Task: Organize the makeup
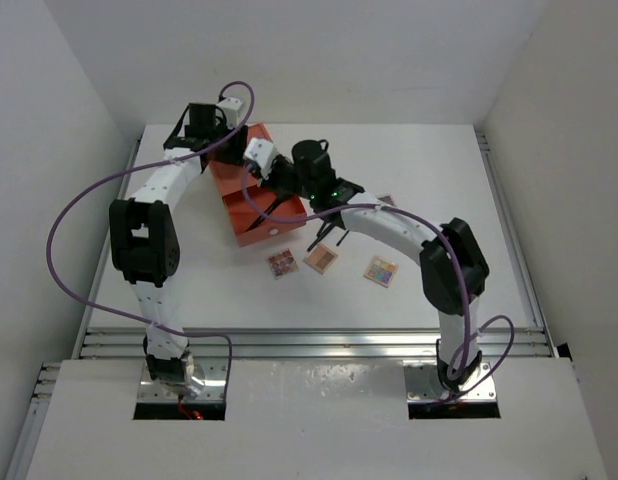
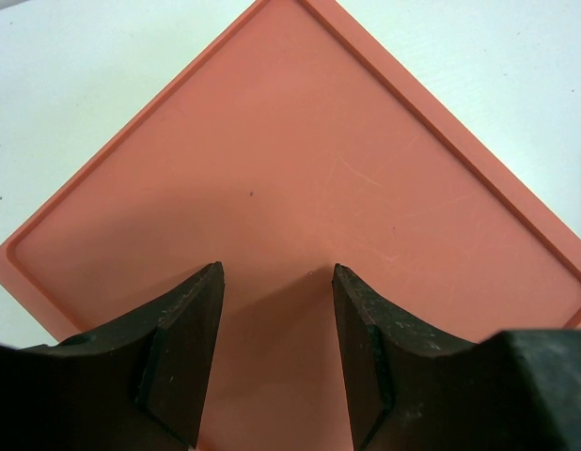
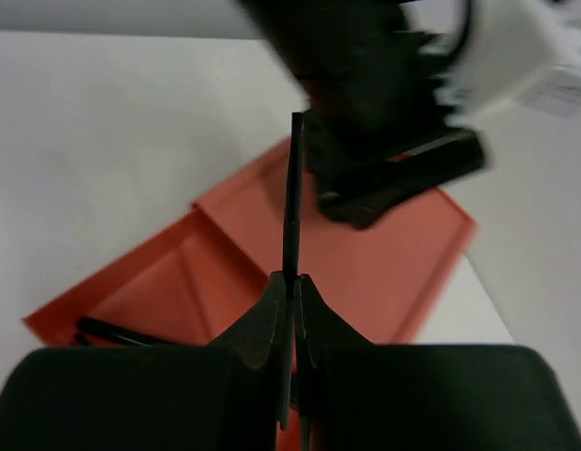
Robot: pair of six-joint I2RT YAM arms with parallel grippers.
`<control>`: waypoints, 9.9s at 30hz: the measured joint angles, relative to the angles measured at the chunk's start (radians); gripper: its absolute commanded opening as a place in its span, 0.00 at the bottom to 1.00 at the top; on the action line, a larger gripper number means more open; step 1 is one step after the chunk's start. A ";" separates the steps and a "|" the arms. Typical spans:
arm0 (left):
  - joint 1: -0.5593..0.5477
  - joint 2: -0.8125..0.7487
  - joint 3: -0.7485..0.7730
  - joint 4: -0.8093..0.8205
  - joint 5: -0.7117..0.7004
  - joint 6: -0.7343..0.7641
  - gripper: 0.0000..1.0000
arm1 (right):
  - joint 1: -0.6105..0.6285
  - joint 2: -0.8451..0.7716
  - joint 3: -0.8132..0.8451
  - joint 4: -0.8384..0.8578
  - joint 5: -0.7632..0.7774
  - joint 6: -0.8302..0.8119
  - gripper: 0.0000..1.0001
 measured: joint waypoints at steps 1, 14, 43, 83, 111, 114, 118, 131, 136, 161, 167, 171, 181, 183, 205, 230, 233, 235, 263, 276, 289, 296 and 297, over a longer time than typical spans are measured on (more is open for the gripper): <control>0.000 0.000 0.000 0.000 0.000 0.000 0.56 | 0.013 0.024 0.012 0.002 -0.024 -0.014 0.00; 0.012 0.002 0.000 0.005 0.008 -0.008 0.56 | 0.016 0.106 -0.026 -0.111 -0.109 -0.138 0.29; 0.013 0.002 0.000 0.006 0.011 -0.019 0.56 | -0.219 -0.013 -0.135 -0.451 0.661 0.900 0.59; 0.013 0.015 0.013 0.018 0.011 -0.026 0.56 | -0.311 0.300 0.098 -0.906 0.488 1.270 0.24; 0.013 0.018 0.018 0.014 0.011 -0.026 0.56 | -0.220 -0.143 -0.240 -0.136 0.428 0.257 0.00; 0.013 0.018 0.018 0.014 0.011 -0.026 0.56 | -0.151 -0.134 -0.189 -0.064 0.254 0.106 0.00; 0.013 0.018 0.018 0.014 0.011 -0.026 0.56 | -0.074 -0.062 -0.111 -0.037 0.054 -0.010 0.00; 0.013 0.018 0.018 0.014 0.010 -0.029 0.56 | -0.022 0.092 -0.066 -0.179 -0.190 -0.154 0.00; 0.013 0.018 0.018 0.014 0.010 -0.031 0.56 | -0.023 0.092 -0.066 -0.198 -0.182 -0.150 0.42; 0.013 0.026 0.027 0.016 0.011 -0.034 0.56 | -0.191 -0.015 -0.148 -0.446 0.721 1.075 0.51; 0.013 0.027 0.028 0.017 0.010 -0.034 0.56 | -0.228 0.108 -0.122 -0.557 0.649 1.236 0.51; 0.013 0.027 0.028 0.018 0.010 -0.034 0.56 | -0.230 0.161 -0.072 -0.595 0.601 1.264 0.51; 0.013 0.027 0.028 0.019 0.010 -0.034 0.56 | -0.229 0.185 -0.059 -0.636 0.530 1.329 0.51; 0.013 0.027 0.028 0.019 0.010 -0.034 0.56 | -0.229 0.199 -0.055 -0.641 0.518 1.338 0.51; 0.014 0.027 0.028 0.021 0.010 -0.042 0.56 | -0.301 0.246 -0.002 -0.792 0.473 1.376 0.24; 0.015 0.028 0.028 0.021 0.010 -0.048 0.56 | -0.300 -0.060 -0.249 -0.075 0.325 0.579 0.00; 0.015 0.027 0.028 0.021 0.010 -0.048 0.56 | -0.241 -0.085 -0.200 0.056 0.181 0.406 0.00; 0.015 0.028 0.028 0.021 0.010 -0.048 0.56 | -0.198 -0.076 -0.141 0.100 0.072 0.318 0.00; 0.028 0.034 0.035 0.024 0.011 -0.053 0.56 | -0.054 0.157 0.037 -0.121 -0.304 -0.035 0.61; 0.028 0.035 0.037 0.023 0.011 -0.055 0.56 | -0.117 0.096 0.063 -0.096 0.531 0.549 0.67; 0.031 0.042 0.045 0.027 0.017 -0.075 0.56 | -0.230 0.349 0.236 -0.586 0.666 1.072 0.74; 0.032 0.043 0.045 0.029 0.019 -0.075 0.56 | -0.225 0.444 0.300 -0.763 0.638 1.145 0.67; 0.032 0.043 0.045 0.029 0.019 -0.075 0.56 | -0.222 0.446 0.312 -0.781 0.632 1.150 0.66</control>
